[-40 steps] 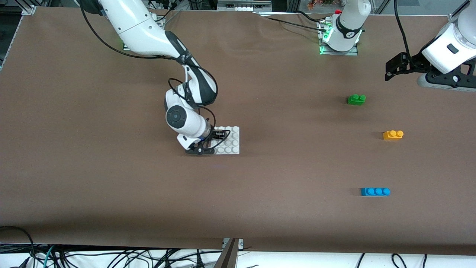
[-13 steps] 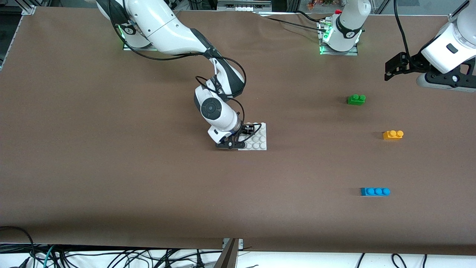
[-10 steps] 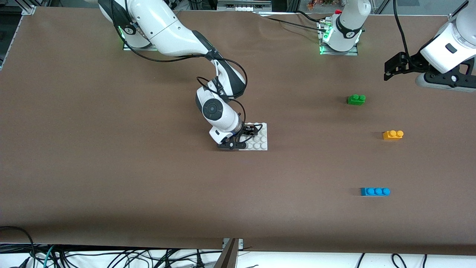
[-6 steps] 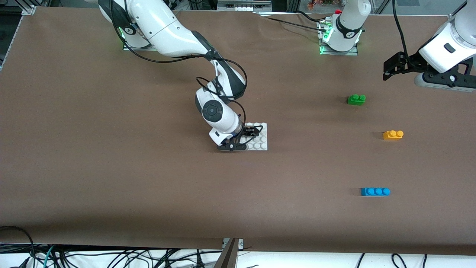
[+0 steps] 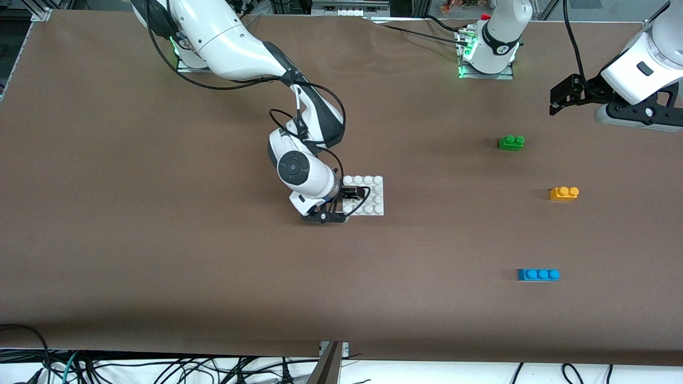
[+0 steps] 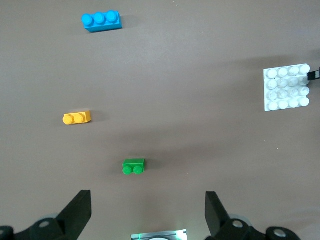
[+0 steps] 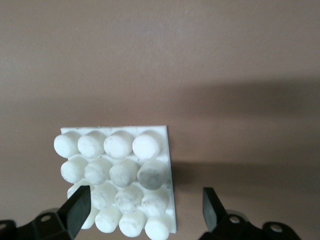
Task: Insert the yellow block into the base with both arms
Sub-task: 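Open the right gripper and draw it back from the base plate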
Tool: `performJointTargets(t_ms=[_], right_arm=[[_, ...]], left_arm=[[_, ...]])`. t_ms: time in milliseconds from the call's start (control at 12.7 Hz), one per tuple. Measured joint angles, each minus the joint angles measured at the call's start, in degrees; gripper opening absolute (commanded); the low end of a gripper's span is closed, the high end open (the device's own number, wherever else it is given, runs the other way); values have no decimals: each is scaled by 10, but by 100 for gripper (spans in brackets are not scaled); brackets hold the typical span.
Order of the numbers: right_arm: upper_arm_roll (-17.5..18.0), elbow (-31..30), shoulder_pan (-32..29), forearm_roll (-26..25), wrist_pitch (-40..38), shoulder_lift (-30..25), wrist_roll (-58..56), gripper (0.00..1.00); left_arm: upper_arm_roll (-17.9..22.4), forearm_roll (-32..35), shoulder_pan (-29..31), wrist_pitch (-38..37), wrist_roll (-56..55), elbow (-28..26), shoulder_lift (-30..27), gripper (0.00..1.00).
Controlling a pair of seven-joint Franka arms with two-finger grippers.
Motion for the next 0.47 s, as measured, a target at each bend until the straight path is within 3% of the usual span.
performJointTargets(t_ms=[471], right_arm=[[-49, -1, -17, -5, -96, -43, -24, 100]], left_arm=[[0, 0, 0, 0, 0, 0, 0, 100]])
